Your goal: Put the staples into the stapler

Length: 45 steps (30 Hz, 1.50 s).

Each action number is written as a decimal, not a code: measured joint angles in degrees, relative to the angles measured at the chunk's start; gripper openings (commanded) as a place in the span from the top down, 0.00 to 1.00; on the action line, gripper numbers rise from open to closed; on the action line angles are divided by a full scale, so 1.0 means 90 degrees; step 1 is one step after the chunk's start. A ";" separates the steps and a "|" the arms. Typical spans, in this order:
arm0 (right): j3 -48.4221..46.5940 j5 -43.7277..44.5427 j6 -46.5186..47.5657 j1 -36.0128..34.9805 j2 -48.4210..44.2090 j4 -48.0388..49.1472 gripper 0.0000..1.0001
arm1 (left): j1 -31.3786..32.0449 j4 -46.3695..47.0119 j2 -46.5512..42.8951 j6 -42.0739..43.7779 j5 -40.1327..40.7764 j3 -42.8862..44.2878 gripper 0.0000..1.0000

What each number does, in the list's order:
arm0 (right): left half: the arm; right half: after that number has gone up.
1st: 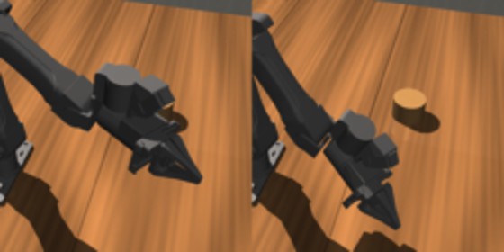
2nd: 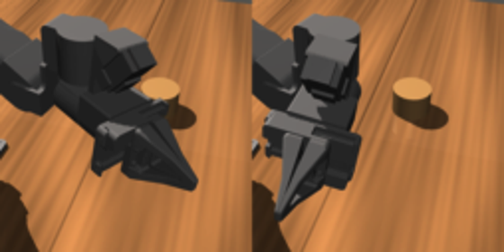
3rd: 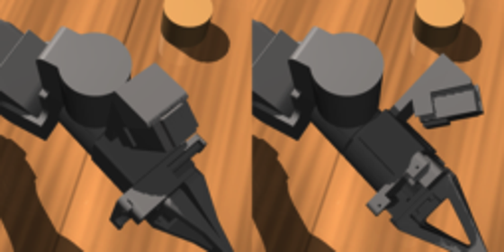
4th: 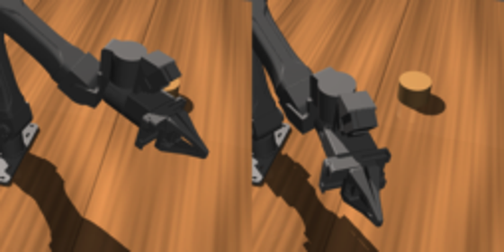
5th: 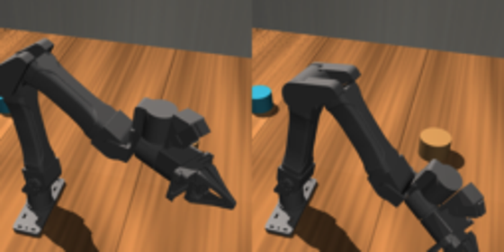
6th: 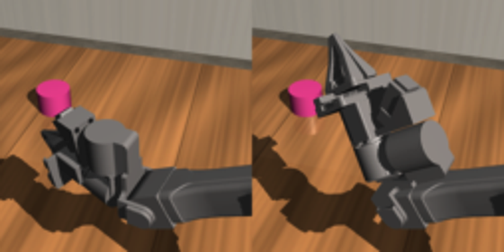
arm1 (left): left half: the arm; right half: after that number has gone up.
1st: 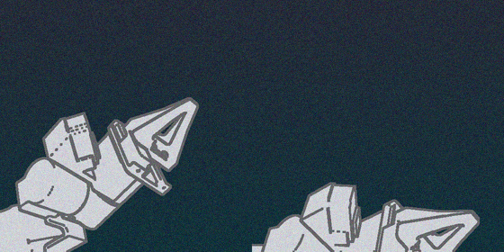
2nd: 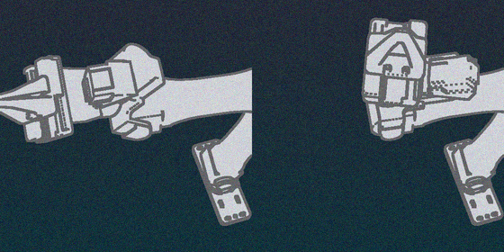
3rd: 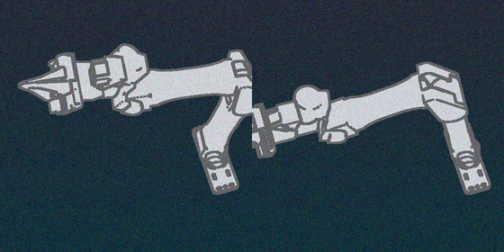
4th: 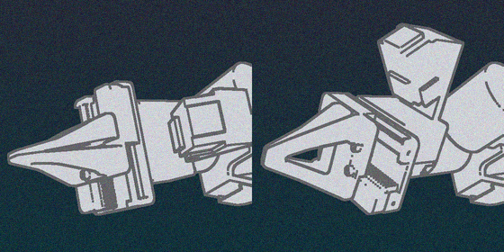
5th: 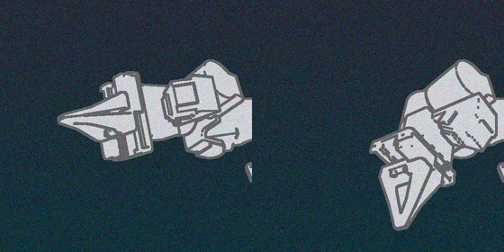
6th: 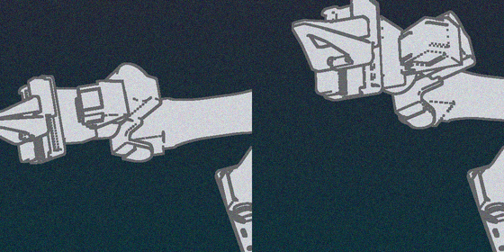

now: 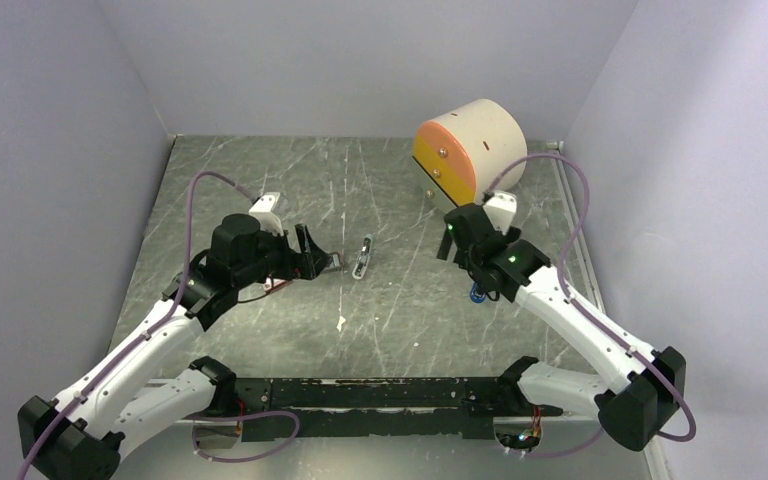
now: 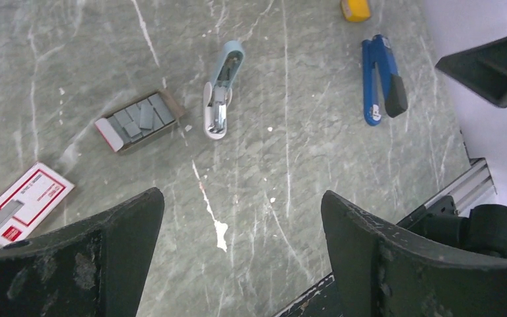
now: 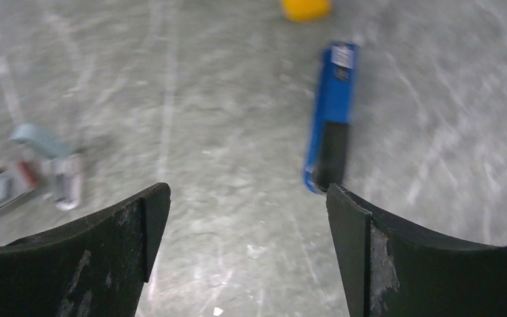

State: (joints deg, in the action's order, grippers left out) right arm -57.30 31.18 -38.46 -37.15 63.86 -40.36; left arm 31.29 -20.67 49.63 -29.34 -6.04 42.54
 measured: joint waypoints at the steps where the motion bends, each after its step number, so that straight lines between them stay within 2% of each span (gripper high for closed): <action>1: 0.0097 0.0282 -0.0338 0.0039 -0.0073 -0.0369 0.02 | 0.0000 0.0080 0.0015 -0.0005 -0.0070 0.0000 0.08; 3: 0.0243 0.0610 -0.0850 0.0124 -0.0158 -0.0845 0.00 | 0.0000 0.0192 0.0056 -0.0010 -0.0143 -0.0002 0.08; 7: 0.0767 0.0843 -0.1462 0.0325 -0.0308 -0.1054 0.02 | 0.0000 0.0367 0.0192 -0.0041 -0.0248 -0.0005 0.09; 8: 0.0942 0.0831 -0.1549 0.0410 -0.0313 -0.1015 0.05 | 0.0000 0.0384 0.0228 -0.0044 -0.0257 -0.0005 0.09; 10: 0.1338 0.0697 -0.1661 0.0680 -0.0223 -0.0823 0.19 | 0.0000 0.0386 0.0328 -0.0044 -0.0270 -0.0005 0.09; 13: 0.1690 0.0498 -0.1678 0.0981 0.0029 -0.0544 0.30 | 0.0000 0.0379 0.0432 -0.0041 -0.0267 -0.0002 0.09; 20: 0.2125 0.0100 -0.1501 0.1120 0.0289 0.0294 0.31 | 0.0000 0.0430 0.0491 -0.0051 -0.0311 -0.0002 0.09; 21: 0.2157 0.0056 -0.1477 0.1122 0.0289 0.0376 0.35 | 0.0000 0.0440 0.0527 -0.0056 -0.0325 -0.0002 0.10; 23: 0.2193 -0.0019 -0.1413 0.1122 0.0308 0.0539 0.53 | 0.0000 0.0449 0.0619 -0.0075 -0.0367 -0.0005 0.09; 24: 0.2195 -0.0034 -0.1379 0.1129 0.0342 0.0600 0.59 | 0.0000 0.0457 0.0658 -0.0080 -0.0384 -0.0002 0.09; 34: 0.2300 0.0151 -0.1370 0.1156 0.0651 0.0823 0.59 | 0.0000 0.0471 0.0714 -0.0175 -0.0430 -0.0002 0.09; 35: 0.2314 0.0163 -0.1372 0.1156 0.0675 0.0838 0.62 | 0.0000 0.0471 0.0729 -0.0182 -0.0437 -0.0002 0.09; 37: 0.2334 0.0187 -0.1370 0.1156 0.0702 0.0865 0.80 | 0.0000 0.0483 0.0763 -0.0202 -0.0461 -0.0002 0.10; 40: 0.2339 0.0231 -0.1324 0.1158 0.0704 0.0884 0.97 | 0.0000 0.0532 0.0826 -0.0250 -0.0520 -0.0002 0.10; 41: 0.2341 0.0253 -0.1319 0.1161 0.0690 0.0882 1.00 | 0.0000 0.0554 0.0848 -0.0274 -0.0537 -0.0002 0.11; 45: 0.2404 0.0214 -0.1302 0.1163 0.0430 0.0843 1.00 | 0.0000 0.0697 0.1015 -0.0372 -0.0755 -0.0002 0.11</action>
State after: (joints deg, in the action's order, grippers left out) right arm -35.66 33.10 -50.17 -26.68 67.72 -32.77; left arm 31.29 -14.39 58.76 -32.69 -12.84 42.52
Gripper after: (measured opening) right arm 0.263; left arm 0.895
